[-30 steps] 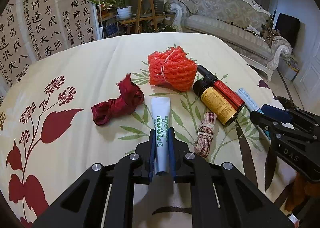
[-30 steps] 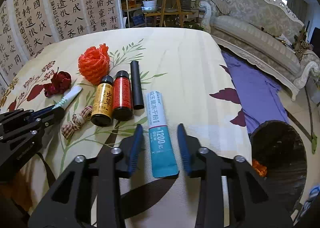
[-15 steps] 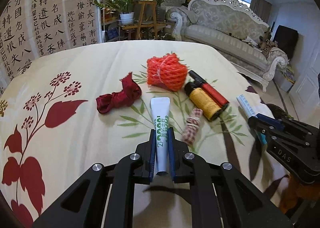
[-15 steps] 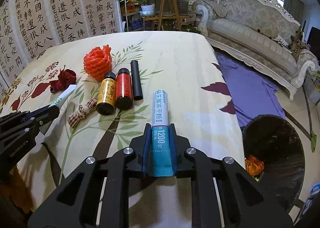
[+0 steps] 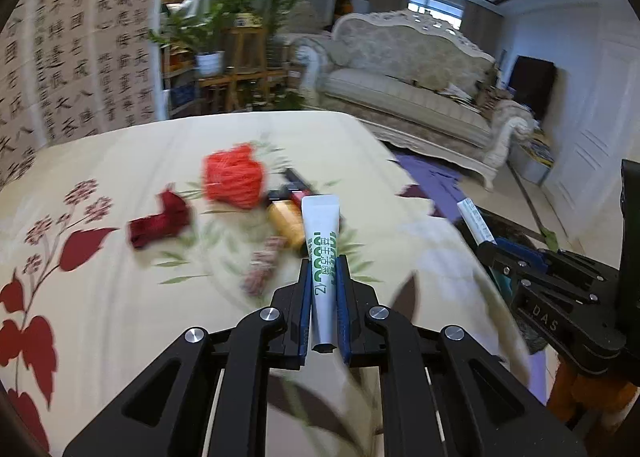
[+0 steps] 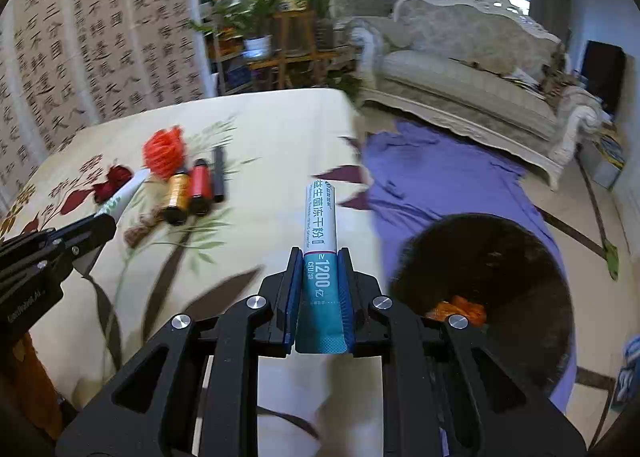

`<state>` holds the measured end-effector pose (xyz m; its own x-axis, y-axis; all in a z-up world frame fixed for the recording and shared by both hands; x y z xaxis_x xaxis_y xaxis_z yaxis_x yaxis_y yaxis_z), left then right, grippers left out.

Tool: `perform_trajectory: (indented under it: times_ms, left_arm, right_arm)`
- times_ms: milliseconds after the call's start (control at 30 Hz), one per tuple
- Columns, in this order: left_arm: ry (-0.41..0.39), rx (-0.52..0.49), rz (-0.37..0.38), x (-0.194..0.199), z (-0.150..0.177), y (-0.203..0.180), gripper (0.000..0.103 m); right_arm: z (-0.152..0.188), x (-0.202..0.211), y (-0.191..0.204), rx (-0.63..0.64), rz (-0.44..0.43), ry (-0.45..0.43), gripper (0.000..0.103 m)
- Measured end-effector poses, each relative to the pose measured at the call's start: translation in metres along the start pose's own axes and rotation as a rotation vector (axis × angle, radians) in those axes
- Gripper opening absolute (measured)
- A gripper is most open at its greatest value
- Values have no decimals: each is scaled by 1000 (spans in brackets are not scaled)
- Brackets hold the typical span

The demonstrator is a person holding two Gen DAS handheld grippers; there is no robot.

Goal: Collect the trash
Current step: 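Carry both tubes over the black bin and open both tools to drop them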

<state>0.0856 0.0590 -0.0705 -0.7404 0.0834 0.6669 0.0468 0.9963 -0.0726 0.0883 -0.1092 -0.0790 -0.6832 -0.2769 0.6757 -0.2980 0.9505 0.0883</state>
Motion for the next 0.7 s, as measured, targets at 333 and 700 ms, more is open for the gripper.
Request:
perform_trajectory:
  times_ms: [333, 700]
  left_arm:
    - [-1, -112, 108, -16, -6, -95, 12]
    - [6, -213, 169, -34, -7, -170, 12]
  right_arm:
    - [12, 34, -93, -109, 165, -49, 17]
    - [25, 39, -152, -184, 234, -69, 18]
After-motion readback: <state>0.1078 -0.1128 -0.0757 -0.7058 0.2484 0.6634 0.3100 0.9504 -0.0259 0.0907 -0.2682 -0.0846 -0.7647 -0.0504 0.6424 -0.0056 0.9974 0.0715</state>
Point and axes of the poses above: each gripper's, at about its wrist camera, not at the fingertips, and x roughly against the way its jaws point, y to its left, z to its underside, the point moved 9 cm from there along -x, roughly the way its jaws point, and after that the axes turned 6 degrees about -z, right-handed, at the moved point
